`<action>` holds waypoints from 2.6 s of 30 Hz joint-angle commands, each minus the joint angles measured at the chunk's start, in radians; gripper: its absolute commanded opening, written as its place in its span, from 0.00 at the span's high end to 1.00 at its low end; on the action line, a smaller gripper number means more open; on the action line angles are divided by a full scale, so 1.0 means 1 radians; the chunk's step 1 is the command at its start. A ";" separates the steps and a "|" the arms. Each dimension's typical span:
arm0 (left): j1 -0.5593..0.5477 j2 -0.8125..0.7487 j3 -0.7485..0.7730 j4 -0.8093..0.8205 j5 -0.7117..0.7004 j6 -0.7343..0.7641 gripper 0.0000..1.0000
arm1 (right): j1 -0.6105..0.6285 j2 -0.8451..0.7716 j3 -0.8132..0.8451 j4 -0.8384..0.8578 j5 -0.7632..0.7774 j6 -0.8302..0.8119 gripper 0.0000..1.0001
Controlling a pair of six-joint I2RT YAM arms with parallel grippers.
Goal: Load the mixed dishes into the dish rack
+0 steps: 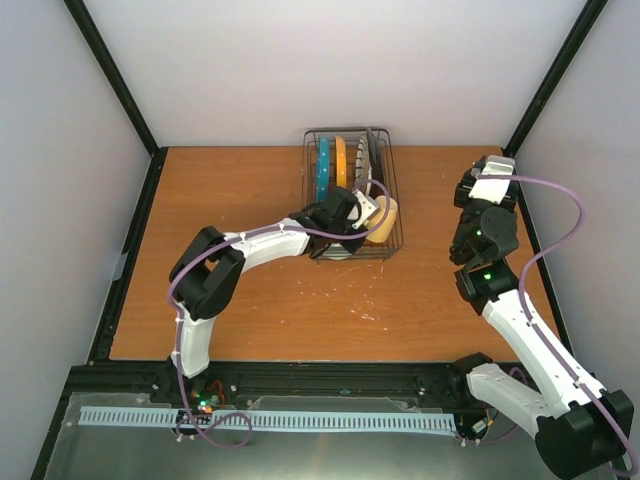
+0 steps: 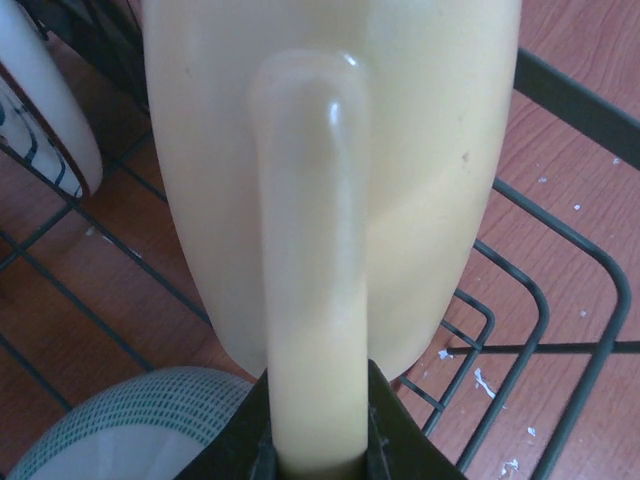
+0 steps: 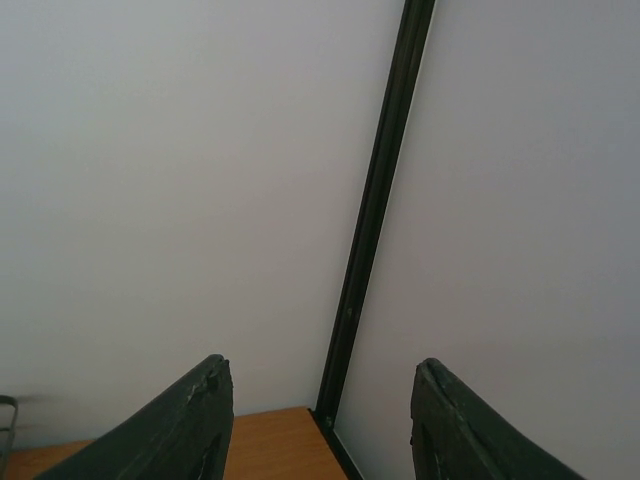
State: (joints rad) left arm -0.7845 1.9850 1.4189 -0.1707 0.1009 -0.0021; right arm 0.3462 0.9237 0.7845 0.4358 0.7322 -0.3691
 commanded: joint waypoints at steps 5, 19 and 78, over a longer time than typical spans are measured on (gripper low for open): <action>-0.009 0.039 0.092 0.068 0.044 -0.003 0.99 | -0.034 0.009 0.038 -0.015 -0.044 0.039 0.51; -0.010 0.104 0.178 -0.056 0.062 -0.016 0.52 | -0.075 -0.011 0.029 -0.055 -0.091 0.049 0.49; 0.933 -0.358 0.073 -0.017 0.065 -0.298 0.00 | -0.099 0.600 0.581 -0.839 -0.214 0.675 0.39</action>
State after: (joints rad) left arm 0.1452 1.6039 1.4071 -0.2039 0.1295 -0.3046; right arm 0.2619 1.5066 1.3273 -0.3969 0.5003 0.2775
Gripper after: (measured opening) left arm 0.993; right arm 0.622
